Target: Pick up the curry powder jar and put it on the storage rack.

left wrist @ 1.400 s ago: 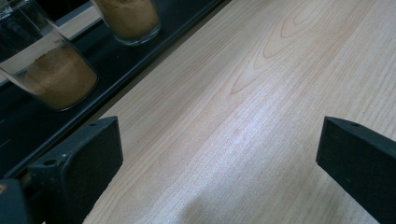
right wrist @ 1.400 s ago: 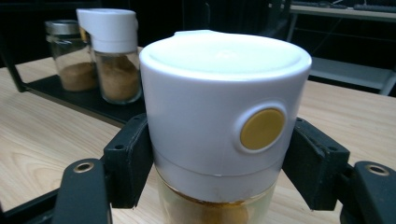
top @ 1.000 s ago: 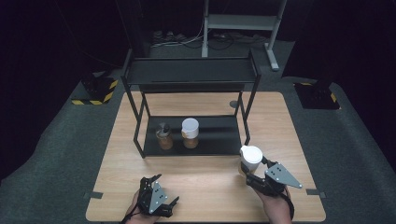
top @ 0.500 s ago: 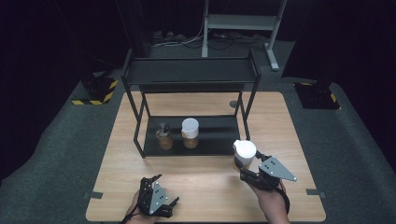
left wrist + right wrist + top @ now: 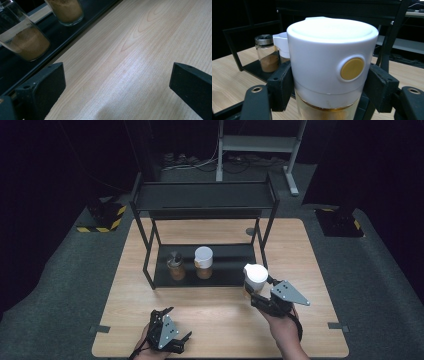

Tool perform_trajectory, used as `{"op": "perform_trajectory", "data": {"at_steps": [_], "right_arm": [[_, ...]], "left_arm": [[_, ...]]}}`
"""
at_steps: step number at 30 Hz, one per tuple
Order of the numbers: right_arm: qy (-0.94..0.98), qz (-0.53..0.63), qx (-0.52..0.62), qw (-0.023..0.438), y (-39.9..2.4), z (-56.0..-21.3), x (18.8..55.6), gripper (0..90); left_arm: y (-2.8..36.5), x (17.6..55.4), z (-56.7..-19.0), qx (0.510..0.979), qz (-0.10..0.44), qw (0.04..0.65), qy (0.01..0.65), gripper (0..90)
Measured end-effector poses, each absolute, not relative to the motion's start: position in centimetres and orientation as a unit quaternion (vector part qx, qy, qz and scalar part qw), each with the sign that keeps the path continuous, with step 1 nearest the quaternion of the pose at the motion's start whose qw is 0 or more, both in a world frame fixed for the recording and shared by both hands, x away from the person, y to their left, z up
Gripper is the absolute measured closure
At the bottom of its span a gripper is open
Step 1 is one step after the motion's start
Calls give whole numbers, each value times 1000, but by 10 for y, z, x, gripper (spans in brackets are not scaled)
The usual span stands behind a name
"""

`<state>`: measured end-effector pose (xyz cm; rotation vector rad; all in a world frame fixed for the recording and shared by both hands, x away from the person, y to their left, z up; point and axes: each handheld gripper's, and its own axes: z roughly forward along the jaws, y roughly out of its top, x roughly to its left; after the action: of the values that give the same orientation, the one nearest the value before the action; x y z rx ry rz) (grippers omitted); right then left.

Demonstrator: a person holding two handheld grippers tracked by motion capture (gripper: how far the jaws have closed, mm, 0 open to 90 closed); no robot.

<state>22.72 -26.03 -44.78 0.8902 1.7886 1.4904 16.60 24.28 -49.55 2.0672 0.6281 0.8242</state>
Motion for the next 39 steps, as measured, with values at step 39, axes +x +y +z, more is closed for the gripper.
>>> {"op": "perform_trajectory", "data": {"at_steps": [39], "right_arm": [[679, 551, 354, 331, -206, -442, 284, 304]], "left_arm": [[250, 167, -497, 816, 318, 419, 240, 8]]}}
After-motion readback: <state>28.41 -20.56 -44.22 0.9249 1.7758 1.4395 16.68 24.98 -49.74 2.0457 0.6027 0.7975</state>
